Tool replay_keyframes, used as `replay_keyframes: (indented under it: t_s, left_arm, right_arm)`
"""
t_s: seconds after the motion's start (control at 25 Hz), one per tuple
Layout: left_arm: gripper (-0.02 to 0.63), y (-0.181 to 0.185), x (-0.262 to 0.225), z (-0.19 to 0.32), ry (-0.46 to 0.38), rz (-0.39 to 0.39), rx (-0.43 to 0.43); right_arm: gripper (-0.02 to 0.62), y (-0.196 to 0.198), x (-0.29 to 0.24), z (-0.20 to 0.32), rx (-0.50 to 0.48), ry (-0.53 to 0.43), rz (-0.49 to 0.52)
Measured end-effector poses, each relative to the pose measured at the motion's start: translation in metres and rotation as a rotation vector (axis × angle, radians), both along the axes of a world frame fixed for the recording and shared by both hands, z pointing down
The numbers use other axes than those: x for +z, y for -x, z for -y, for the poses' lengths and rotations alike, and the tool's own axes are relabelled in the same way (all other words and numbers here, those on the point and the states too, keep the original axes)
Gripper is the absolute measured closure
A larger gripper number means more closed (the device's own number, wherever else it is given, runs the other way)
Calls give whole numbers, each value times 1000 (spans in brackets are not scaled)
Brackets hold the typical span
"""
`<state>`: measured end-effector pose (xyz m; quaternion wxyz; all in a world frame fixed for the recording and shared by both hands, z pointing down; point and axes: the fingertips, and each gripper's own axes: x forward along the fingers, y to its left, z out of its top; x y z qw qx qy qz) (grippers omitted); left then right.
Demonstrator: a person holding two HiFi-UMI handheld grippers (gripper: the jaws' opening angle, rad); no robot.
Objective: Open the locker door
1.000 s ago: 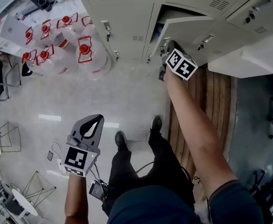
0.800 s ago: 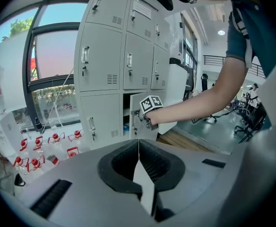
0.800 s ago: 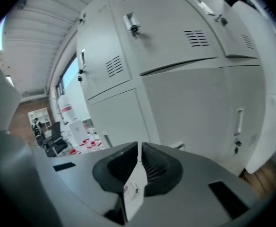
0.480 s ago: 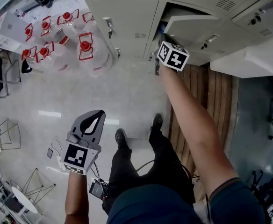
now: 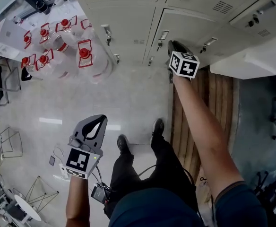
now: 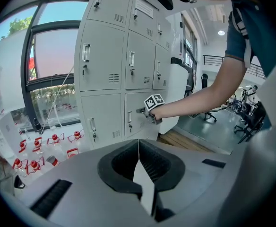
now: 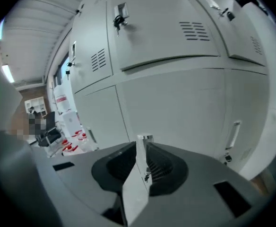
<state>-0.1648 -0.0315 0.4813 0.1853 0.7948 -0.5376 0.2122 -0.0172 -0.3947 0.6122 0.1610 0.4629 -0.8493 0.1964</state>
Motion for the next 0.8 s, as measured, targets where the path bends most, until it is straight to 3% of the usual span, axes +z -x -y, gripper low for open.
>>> replay_keyframes:
  t_s: [0.16,0.36,0.8]
  left_arm:
    - [588,6,10,5,11,2,-27]
    - [588,15,34,3,58,8,-65]
    - [588,11,48,20,72,0,-93]
  right_arm:
    - [477,27,25,24,-130,-6,-71]
    - [471,46,51,52,-201,-6,-121]
    - [469,67,74,64,-243,28,-114]
